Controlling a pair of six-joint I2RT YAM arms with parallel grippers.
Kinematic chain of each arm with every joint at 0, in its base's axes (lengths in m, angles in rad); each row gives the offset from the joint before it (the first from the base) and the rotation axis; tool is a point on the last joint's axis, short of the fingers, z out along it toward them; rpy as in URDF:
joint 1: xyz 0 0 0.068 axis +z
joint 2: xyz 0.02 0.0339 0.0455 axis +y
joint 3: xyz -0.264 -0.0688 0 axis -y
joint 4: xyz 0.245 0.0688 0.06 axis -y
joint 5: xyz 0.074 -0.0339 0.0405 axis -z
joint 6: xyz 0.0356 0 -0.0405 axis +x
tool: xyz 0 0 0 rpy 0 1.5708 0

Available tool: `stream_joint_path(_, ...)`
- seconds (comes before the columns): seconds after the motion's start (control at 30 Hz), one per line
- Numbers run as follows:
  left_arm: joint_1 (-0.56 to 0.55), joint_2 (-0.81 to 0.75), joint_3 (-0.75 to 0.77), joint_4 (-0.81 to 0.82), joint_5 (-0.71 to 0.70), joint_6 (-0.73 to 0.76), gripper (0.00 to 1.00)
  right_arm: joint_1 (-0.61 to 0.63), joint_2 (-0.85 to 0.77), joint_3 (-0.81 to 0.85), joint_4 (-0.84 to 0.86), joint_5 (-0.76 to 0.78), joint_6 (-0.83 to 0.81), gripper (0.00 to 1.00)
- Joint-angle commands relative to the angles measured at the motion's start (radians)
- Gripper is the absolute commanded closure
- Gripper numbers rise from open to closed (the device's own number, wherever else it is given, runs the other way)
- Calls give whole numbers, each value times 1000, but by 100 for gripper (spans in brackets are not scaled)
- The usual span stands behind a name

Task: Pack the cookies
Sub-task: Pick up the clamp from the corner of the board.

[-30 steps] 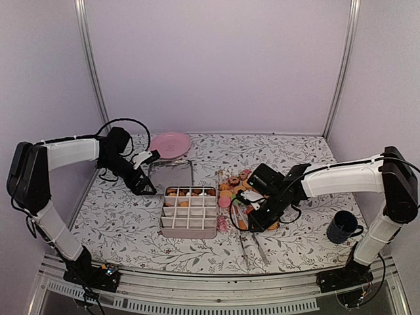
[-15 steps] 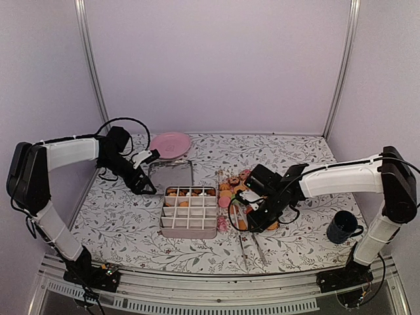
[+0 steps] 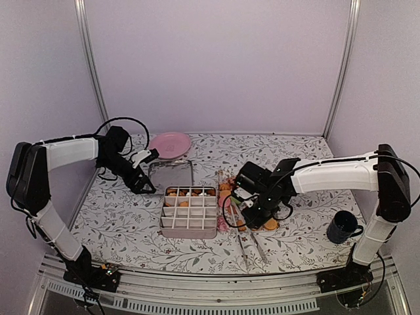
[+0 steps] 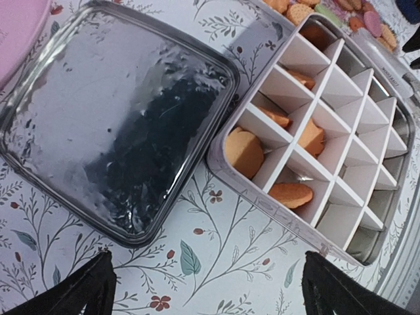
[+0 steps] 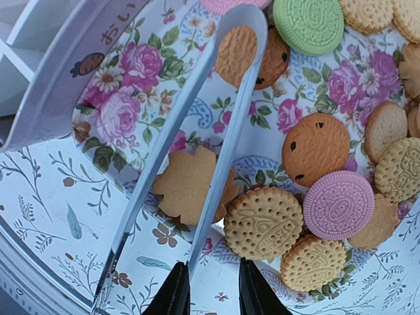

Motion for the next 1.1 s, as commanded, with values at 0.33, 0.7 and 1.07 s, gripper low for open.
stream_joint_path(0.33, 19, -21, -2, 14, 19, 13, 1, 7, 42, 11, 38, -26, 11, 74)
stream_joint_path(0.7, 21, -30, -3, 11, 19, 13, 1, 7, 77, -35, 85, -29, 14, 78)
stream_joint_path(1.07, 20, -41, 10, -8, 34, 7, 1, 7, 6, 63, 73, 24, 30, 100)
